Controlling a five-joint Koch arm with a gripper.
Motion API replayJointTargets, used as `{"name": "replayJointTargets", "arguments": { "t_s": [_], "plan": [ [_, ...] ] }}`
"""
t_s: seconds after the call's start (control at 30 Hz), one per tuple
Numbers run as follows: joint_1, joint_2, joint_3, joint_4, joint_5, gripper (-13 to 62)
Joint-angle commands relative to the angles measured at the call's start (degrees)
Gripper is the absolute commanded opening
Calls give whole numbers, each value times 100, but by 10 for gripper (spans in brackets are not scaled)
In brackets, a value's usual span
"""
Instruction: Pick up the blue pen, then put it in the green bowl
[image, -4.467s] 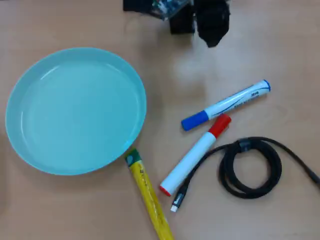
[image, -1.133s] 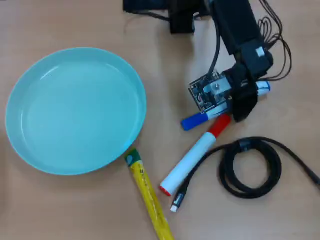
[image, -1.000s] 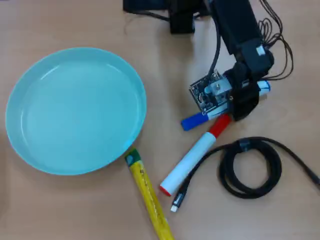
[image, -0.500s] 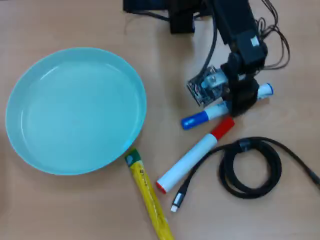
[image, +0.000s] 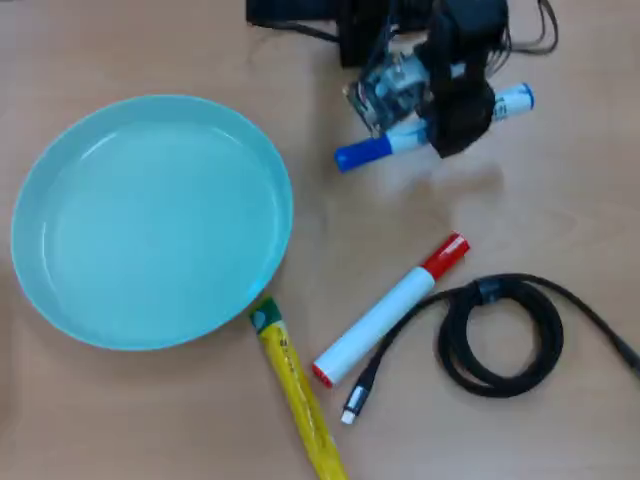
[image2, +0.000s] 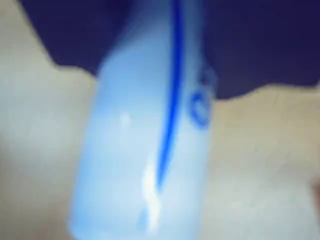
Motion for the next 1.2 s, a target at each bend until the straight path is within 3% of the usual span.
{"name": "replayJointTargets", "arguments": {
  "t_s": [0.0, 0.17, 0.67, 1.17],
  "plan": [
    [-35, 905, -316, 290, 202, -82],
    [53, 1758, -404, 457, 431, -82],
    [290, 2470, -967, 536, 396, -82],
    [3182, 3287, -756, -1116, 334, -81]
  ]
}}
